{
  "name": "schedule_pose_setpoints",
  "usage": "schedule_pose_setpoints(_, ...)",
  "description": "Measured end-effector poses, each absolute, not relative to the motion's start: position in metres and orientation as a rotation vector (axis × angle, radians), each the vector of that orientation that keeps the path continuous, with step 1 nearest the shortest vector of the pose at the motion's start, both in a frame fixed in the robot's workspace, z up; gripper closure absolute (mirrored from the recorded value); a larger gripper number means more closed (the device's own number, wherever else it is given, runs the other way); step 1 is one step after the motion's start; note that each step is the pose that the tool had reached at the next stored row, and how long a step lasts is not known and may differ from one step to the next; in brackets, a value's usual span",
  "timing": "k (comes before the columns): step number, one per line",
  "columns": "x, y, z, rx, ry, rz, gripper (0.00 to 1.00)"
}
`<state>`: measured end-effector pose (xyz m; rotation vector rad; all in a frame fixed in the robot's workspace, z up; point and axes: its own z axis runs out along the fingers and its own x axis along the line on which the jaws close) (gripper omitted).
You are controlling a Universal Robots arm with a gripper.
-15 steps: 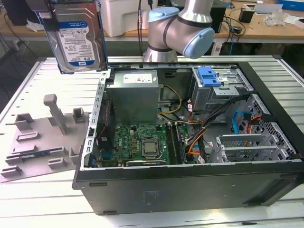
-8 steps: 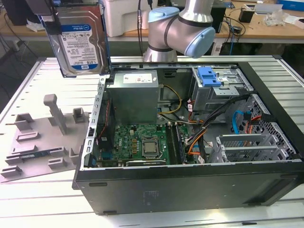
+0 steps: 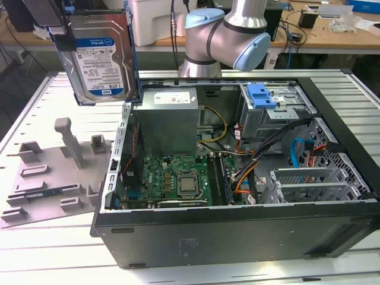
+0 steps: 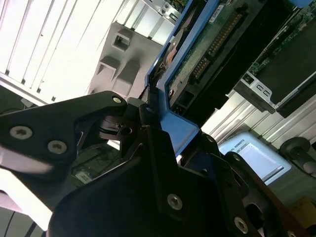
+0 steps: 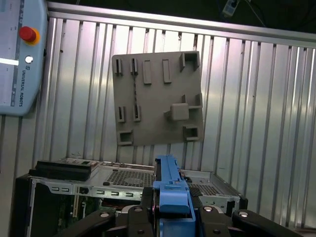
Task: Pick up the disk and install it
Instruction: 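Pick up the disk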
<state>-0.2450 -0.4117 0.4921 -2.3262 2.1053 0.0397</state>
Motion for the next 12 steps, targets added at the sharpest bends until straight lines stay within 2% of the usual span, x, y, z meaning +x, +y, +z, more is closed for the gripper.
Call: schedule_pose_setpoints(12, -0.2376, -0.4127, 0.4921, -2.326, 2.106, 0.040, 0.63)
